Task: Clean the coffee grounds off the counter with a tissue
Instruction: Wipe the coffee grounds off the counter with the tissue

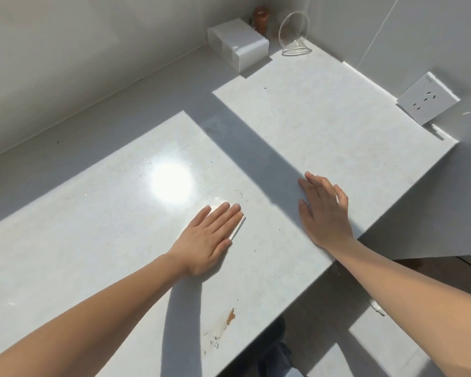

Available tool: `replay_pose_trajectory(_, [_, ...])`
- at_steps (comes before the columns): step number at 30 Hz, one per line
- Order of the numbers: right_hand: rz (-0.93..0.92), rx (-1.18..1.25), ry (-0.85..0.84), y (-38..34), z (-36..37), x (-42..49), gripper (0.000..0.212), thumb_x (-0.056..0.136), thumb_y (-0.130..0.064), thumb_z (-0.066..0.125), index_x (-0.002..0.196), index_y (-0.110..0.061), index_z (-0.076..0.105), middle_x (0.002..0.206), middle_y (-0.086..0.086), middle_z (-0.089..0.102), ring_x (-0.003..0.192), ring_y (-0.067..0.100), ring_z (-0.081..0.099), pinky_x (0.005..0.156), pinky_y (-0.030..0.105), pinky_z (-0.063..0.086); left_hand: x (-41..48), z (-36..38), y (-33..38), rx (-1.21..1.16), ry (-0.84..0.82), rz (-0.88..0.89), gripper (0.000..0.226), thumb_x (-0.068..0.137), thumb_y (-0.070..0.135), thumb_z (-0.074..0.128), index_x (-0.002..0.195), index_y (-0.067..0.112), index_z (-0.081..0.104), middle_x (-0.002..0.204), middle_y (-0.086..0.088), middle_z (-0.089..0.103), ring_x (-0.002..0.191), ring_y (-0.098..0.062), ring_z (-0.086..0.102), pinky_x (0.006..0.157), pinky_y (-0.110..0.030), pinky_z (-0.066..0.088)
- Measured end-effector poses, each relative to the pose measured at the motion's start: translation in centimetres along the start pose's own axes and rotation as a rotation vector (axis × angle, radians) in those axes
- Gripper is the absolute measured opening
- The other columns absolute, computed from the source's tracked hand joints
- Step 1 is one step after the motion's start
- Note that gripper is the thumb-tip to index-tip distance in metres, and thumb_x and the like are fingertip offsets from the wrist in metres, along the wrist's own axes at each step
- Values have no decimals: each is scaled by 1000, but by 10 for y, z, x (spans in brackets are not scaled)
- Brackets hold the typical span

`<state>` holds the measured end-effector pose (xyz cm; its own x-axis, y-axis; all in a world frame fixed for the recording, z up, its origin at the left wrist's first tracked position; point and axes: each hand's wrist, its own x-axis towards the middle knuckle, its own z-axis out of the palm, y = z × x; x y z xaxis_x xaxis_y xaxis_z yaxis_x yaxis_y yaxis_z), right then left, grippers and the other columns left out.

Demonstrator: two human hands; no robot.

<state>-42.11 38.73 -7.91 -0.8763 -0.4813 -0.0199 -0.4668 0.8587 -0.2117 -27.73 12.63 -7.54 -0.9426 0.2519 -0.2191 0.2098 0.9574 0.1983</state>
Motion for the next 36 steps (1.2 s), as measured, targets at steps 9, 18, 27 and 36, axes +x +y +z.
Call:
replay_pose_trajectory(9, [-22, 26, 12, 2, 2, 0, 53, 93, -35, 24, 142, -18, 35, 153, -1, 31, 143, 18, 22, 115, 48, 14, -203, 37, -45, -236, 245, -1058, 63, 91, 39, 10, 151, 20, 7, 160, 6, 0, 146, -10, -6, 119, -40, 0])
replay_pose_trajectory(18, [-47, 11, -16, -4, -2, -3, 59, 88, -38, 19, 139, -13, 35, 151, 12, 32, 138, 28, 25, 111, 59, 17, -271, 75, 78, -290, 280, -1334, 63, 91, 36, 7, 151, 16, 2, 160, 1, -3, 147, -15, -7, 119, -42, -1])
replay_pose_trajectory(27, [-626, -40, -229, -111, 13, 2, 53, 99, -39, 23, 150, -25, 25, 161, 0, 16, 148, 22, 9, 117, 51, 9, -180, 68, 173, -235, 214, -939, 54, 98, 33, 22, 149, 17, 23, 157, 1, 20, 144, -22, 19, 110, -41, 15])
replay_pose_trajectory(36, [-520, 83, -162, -124, 24, -3, 54, 93, -34, 26, 145, -21, 35, 156, -1, 30, 145, 15, 21, 120, 43, 7, -269, 75, 63, -361, 334, -1422, 56, 100, 27, 20, 151, 21, -1, 160, 5, -8, 146, -12, -12, 119, -39, -5])
